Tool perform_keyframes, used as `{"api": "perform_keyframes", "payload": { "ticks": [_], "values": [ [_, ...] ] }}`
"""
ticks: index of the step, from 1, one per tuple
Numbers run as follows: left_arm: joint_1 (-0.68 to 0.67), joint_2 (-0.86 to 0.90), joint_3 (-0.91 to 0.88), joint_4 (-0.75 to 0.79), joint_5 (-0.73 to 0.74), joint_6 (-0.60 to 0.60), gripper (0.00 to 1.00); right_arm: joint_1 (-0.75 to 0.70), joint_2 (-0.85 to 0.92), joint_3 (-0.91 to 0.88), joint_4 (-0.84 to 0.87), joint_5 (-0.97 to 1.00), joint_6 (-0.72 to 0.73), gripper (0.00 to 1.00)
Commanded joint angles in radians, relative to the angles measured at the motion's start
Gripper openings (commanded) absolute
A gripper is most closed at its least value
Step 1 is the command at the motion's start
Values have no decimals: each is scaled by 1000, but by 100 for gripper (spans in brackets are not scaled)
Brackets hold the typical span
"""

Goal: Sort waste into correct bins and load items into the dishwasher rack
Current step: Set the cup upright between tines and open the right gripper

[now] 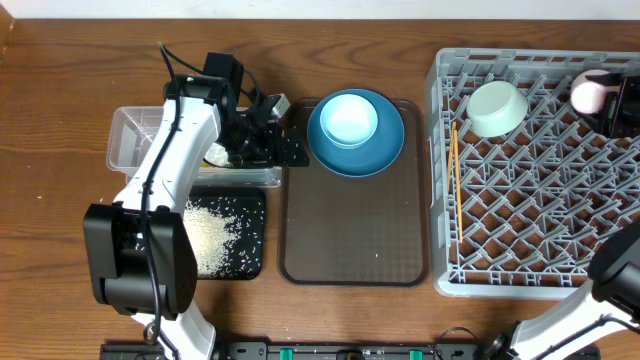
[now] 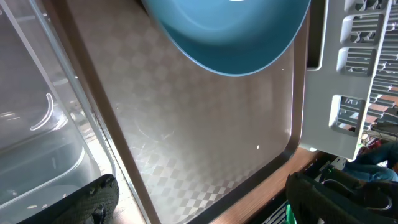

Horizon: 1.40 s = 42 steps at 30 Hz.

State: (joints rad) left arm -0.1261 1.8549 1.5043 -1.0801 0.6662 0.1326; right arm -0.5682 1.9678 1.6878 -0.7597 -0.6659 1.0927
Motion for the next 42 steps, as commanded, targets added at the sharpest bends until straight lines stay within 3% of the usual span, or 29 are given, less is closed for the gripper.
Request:
{"api": "perform_keyframes", "payload": {
  "ticks": [1,18,27,29,32,35,37,42],
  "values": [
    [3,-15,18,-2,-35,13,89,29,21,11,17,-23,19,1],
    [3,-14,18,-2,-35,13,89,46,21,-23,-12,43,28,1],
    [3,-15,18,-2,-35,13,89,46,21,-118,121,14,40,2],
    [3,-15,18,-2,-35,13,89,46,21,-119,135,-14,40,10],
    [3,-14,18,-3,-35,13,89,44,21,-119,186,-87,40,47],
    [3,-14,18,-3,-35,13,89,37,20,-118,270,-170,40,72],
    [3,-14,18,-3,-35,13,89,30,18,-118,312,-219,56,78],
    [3,-14,18,-3,-35,13,89,23,18,-118,280,-243,72,80]
  ]
}}
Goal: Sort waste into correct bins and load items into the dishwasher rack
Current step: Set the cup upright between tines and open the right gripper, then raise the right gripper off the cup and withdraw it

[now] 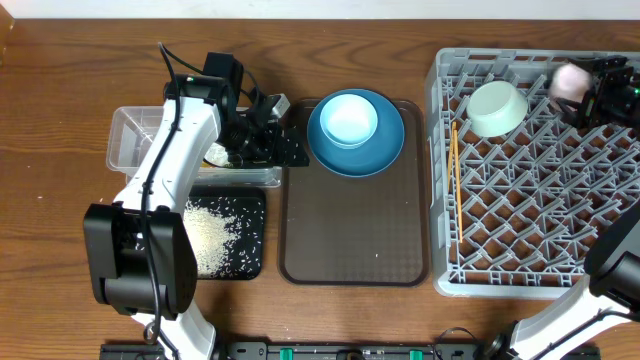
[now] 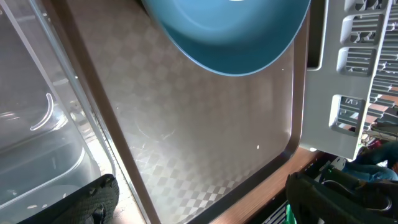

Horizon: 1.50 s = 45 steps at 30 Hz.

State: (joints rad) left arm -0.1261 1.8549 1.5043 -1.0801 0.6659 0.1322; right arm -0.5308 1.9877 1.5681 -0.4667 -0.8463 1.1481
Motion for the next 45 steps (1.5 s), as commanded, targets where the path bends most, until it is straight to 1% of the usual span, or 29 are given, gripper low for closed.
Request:
{"api": "perform_keyframes", "payload": {
  "ticks": [1,2,4,6,8,11,13,16,17,18,19,20,21,22,26,30,34,36,38,45],
  "values": [
    [3,-15,18,-2,-35,13,89,-14,-2,2,-24,-60,14,80],
    [3,-15,18,-3,-35,13,89,-14,-2,2,-31,-59,14,81],
    [3,-15,18,-2,-35,13,89,-16,-2,2,-28,-65,15,88],
    [3,-14,18,-2,-35,13,89,-22,-2,2,16,-109,15,88],
    [3,-14,18,-2,-35,13,89,-26,-2,2,96,-175,15,87],
    [3,-14,18,-3,-35,13,89,-24,-11,2,279,-287,19,83],
    [3,-15,18,-3,-35,13,89,-23,-30,2,345,-314,18,82],
    [3,-14,18,-3,-35,13,89,-21,-71,2,386,-324,-20,79],
    [3,-14,18,-2,-35,13,89,-20,-83,2,393,-318,-36,75],
    [3,-15,18,-3,-35,13,89,-19,-96,2,401,-307,-63,65],
    [3,-14,18,-3,-35,13,89,-19,-107,2,401,-292,-101,50],
    [3,-15,18,-3,-35,13,89,-18,-121,2,398,-273,-154,32],
    [3,-15,18,-2,-35,13,89,-18,-130,2,394,-259,-203,12],
    [3,-15,18,-2,-35,13,89,-18,-136,2,385,-248,-235,1],
    [3,-15,18,-3,-35,13,89,-18,-142,2,285,-162,-373,1],
    [3,-15,18,-2,-35,13,89,-18,-142,2,75,91,-541,1],
    [3,-15,18,-3,-35,13,89,-5,-142,1,-56,382,-667,1],
    [3,-15,18,-2,-35,13,89,6,-142,0,-68,463,-725,1],
    [3,-15,18,-2,-35,13,89,19,-142,0,-58,476,-776,1],
    [3,-14,18,-3,-35,13,89,38,-140,0,6,498,-782,1]
  ]
}}
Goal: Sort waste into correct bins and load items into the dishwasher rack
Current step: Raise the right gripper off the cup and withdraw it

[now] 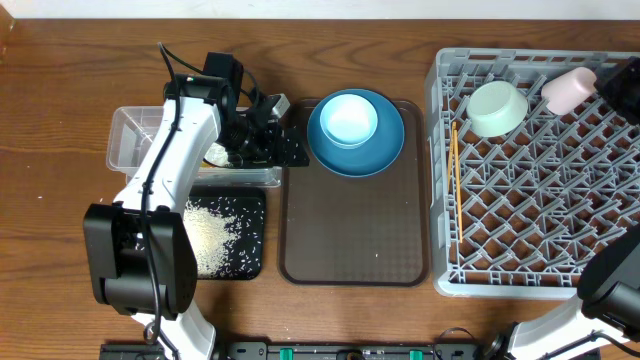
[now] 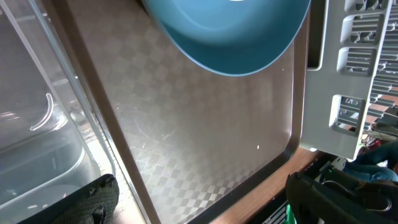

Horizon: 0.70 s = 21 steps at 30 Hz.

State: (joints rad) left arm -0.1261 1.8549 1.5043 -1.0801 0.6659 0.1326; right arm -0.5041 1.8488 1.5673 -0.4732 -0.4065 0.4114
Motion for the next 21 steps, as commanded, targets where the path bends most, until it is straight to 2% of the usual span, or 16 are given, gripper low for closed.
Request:
{"api": "perform_keyframes", "payload": {
  "ticks": [1,6,21],
  "values": [
    [3,-15,18,-3,-35,13,89,13,0,0,13,82,-46,1],
    [3,-15,18,-3,-35,13,89,18,16,-5,13,171,-49,1],
    [3,-15,18,-3,-35,13,89,38,216,-7,0,171,-90,1]
  ]
}}
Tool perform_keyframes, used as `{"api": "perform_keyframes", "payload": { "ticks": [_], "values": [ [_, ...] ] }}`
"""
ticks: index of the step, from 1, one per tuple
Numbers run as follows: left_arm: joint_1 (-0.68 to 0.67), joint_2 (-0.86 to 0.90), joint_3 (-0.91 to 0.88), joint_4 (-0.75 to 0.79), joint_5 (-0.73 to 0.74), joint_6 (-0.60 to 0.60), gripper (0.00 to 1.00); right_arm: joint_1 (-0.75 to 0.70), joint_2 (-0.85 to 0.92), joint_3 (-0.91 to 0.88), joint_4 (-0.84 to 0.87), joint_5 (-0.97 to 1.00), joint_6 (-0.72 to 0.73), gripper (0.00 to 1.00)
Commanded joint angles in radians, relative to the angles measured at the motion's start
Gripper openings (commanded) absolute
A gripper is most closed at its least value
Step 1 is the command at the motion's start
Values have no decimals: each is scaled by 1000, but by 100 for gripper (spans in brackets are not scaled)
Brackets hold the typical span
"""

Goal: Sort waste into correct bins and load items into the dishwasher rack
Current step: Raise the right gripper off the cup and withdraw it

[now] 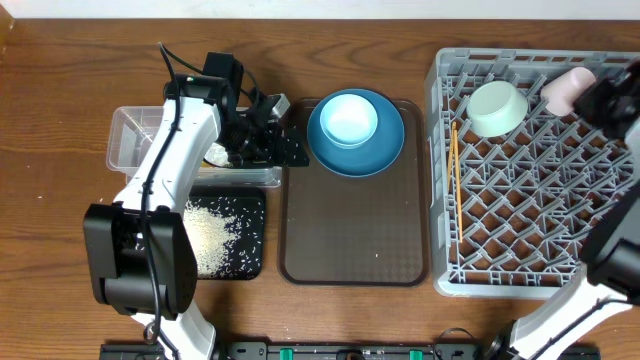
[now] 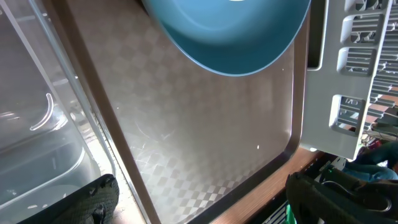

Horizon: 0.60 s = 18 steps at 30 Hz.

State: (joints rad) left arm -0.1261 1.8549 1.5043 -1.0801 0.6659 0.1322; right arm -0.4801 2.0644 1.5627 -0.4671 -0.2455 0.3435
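Observation:
A blue bowl [image 1: 355, 133] with a pale cup inside stands at the far end of the brown tray [image 1: 352, 230]. My left gripper [image 1: 272, 140] hovers open between the clear bin [image 1: 135, 140] and the tray, and nothing lies between its fingers [image 2: 93, 198]. The bowl's underside [image 2: 230, 37] fills the top of the left wrist view. In the grey rack [image 1: 540, 240], a pink cup [image 1: 562, 88] lies at the back beside a green bowl [image 1: 497, 107]. My right gripper [image 1: 608, 102] is against the cup's right end, and its grip cannot be made out.
Chopsticks [image 1: 453, 165] lie along the rack's left side. A black bin [image 1: 250, 262] holding spilled rice sits in front of the clear bin. A yellowish scrap [image 1: 214, 155] lies in the clear bin. The rack's edge [image 2: 348, 74] borders the tray on the right.
The pink cup has shifted slightly left on the rack's back row, and my right gripper now sits a little lower beside it. The left arm has not moved.
My right gripper first held the pink cup at the rack's far right back corner. Later the cup was further left, near the green bowl, and then tilted on the back row, where it lies now. My left gripper stayed open over the tray's edge throughout.

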Motion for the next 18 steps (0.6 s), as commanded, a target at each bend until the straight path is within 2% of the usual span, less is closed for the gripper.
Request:
{"api": "perform_keyframes", "payload": {
  "ticks": [1,6,13,18],
  "values": [
    [3,-15,18,-3,-35,13,89,13,-8,0,-8,9,-19,1],
    [3,-15,18,-3,-35,13,89,12,-93,2,-8,10,-2,1],
    [3,-14,18,-3,-35,13,89,14,-297,2,17,10,16,1],
    [3,-14,18,-3,-35,13,89,14,-350,2,64,24,14,1]
  ]
}}
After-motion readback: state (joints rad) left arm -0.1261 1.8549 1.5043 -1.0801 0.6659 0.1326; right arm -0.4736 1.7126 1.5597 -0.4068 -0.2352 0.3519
